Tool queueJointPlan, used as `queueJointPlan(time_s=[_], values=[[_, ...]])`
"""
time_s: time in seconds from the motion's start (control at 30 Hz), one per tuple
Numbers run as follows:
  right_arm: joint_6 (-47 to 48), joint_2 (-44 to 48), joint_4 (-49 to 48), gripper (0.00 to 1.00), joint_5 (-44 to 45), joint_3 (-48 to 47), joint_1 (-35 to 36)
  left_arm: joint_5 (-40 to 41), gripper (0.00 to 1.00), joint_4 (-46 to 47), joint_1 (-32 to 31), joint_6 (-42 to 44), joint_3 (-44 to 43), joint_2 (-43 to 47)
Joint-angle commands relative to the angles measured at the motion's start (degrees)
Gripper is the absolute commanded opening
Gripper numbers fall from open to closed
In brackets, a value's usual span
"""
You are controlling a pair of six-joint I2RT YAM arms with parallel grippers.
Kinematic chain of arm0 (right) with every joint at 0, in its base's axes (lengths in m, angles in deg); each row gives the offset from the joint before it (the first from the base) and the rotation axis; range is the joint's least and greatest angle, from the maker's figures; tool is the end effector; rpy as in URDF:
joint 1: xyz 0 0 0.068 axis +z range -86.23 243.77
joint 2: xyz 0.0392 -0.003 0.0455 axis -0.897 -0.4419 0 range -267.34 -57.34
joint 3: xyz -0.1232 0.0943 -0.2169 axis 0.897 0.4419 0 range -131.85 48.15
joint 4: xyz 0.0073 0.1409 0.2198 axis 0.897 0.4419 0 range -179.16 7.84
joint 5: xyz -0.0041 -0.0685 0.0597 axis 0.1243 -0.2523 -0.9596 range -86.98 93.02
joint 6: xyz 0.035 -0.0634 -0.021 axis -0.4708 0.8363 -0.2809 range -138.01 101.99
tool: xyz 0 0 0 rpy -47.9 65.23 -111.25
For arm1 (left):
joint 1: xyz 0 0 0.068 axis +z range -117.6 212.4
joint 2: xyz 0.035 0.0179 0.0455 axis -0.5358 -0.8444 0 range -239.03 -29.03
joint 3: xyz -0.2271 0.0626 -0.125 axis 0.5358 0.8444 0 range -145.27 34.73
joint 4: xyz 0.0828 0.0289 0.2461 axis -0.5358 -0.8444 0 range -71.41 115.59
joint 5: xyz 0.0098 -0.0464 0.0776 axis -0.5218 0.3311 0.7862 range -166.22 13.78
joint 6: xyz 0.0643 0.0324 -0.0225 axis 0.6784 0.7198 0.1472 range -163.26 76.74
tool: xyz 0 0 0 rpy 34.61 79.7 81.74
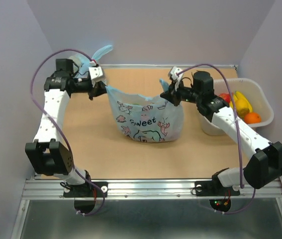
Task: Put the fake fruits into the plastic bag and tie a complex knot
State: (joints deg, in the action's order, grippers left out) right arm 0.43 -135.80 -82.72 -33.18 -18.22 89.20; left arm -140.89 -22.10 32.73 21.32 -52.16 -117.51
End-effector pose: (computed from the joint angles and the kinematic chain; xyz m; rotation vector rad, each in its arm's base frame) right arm 0.2902 0.1794 0.3335 -1.0858 1.5408 0.6792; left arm 0.3259 -0.0557 0.3475 1.3894 1.3731 -0.6370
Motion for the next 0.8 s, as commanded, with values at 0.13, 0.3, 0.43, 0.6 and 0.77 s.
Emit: queueJointPlan(time_s=[0.13,0.3,0.43,0.6,0.77], values=[[-28.7,6.1,-1.4,0.0,9.1,-12.1,-4.0,-5.1,0.0,33.6,2.3,-41.1,-2.2,19.8],[-31.1,7.7,-1.2,0.0,10.5,-6.2,-3.9,-3.0,0.0,29.9,2.3,-41.6,5.8,24.6],[-31.1,2.3,-1.1,0.0,11.5,0.2,-4.2,2.4,0.0,22.4,2.3,-30.0,15.7,27.1],[-26.9,-2.7,3.1,0.0,11.0,1.5,-6.7,12.1,0.0,4.4,2.3,-11.7,18.2,22.1],[-28.4,-3.0,5.7,0.01,9.0,-2.6,-9.3,6.0,0.0,2.9,2.5,-12.4,10.2,23.8]])
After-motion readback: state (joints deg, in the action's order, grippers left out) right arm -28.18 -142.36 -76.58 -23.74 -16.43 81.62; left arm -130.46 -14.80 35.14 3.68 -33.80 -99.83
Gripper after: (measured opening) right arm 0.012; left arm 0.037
